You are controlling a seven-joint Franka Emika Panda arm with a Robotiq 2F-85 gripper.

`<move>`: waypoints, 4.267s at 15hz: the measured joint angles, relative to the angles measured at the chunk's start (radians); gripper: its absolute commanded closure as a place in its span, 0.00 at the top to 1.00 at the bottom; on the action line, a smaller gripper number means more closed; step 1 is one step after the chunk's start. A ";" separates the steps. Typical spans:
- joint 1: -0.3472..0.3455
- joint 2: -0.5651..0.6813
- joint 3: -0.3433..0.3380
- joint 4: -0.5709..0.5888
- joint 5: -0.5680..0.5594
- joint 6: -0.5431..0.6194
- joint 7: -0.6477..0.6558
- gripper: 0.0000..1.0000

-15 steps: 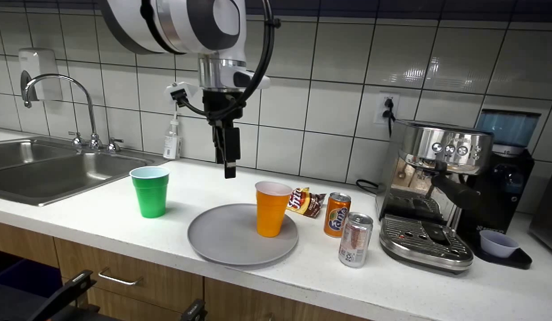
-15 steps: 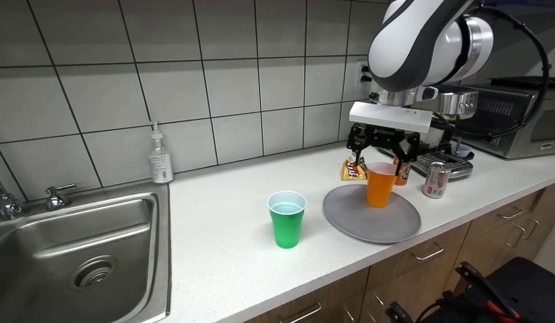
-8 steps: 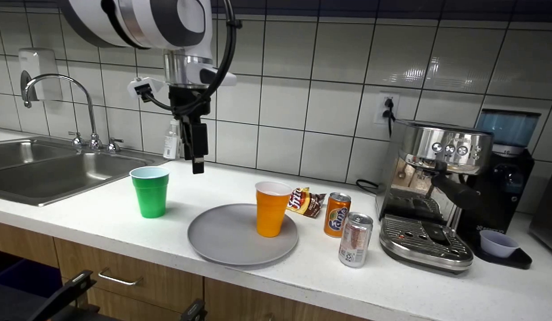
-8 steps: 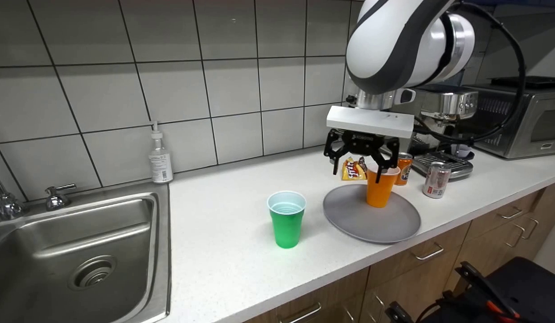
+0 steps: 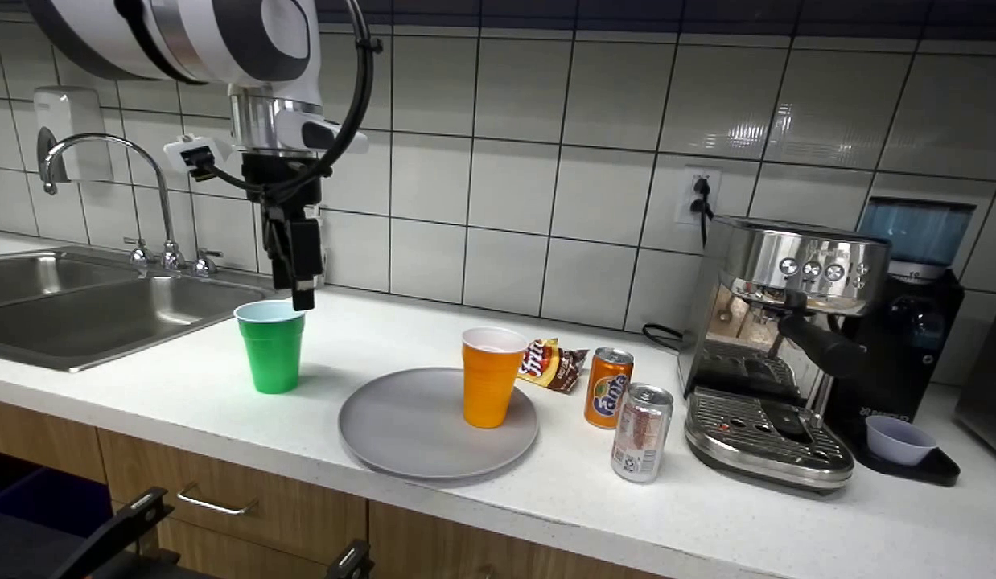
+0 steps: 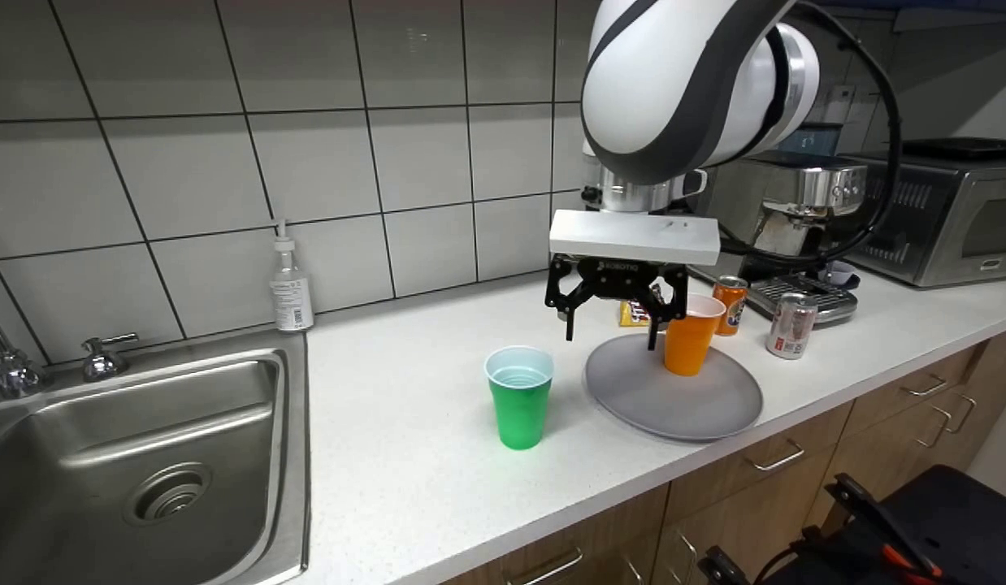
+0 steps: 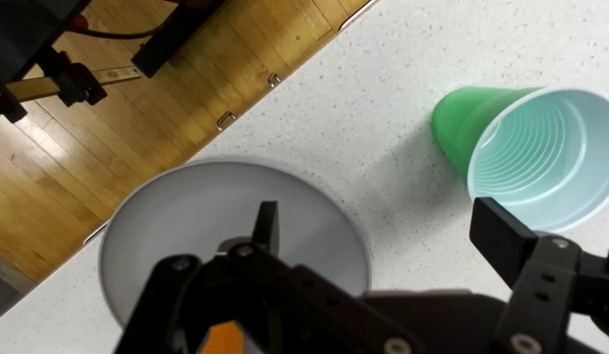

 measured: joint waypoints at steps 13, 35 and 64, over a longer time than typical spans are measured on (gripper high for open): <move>0.044 0.172 0.030 0.157 0.038 -0.074 0.000 1.00; 0.048 0.377 0.004 0.356 0.054 -0.225 -0.002 1.00; 0.060 0.389 -0.013 0.393 0.142 -0.235 -0.030 0.01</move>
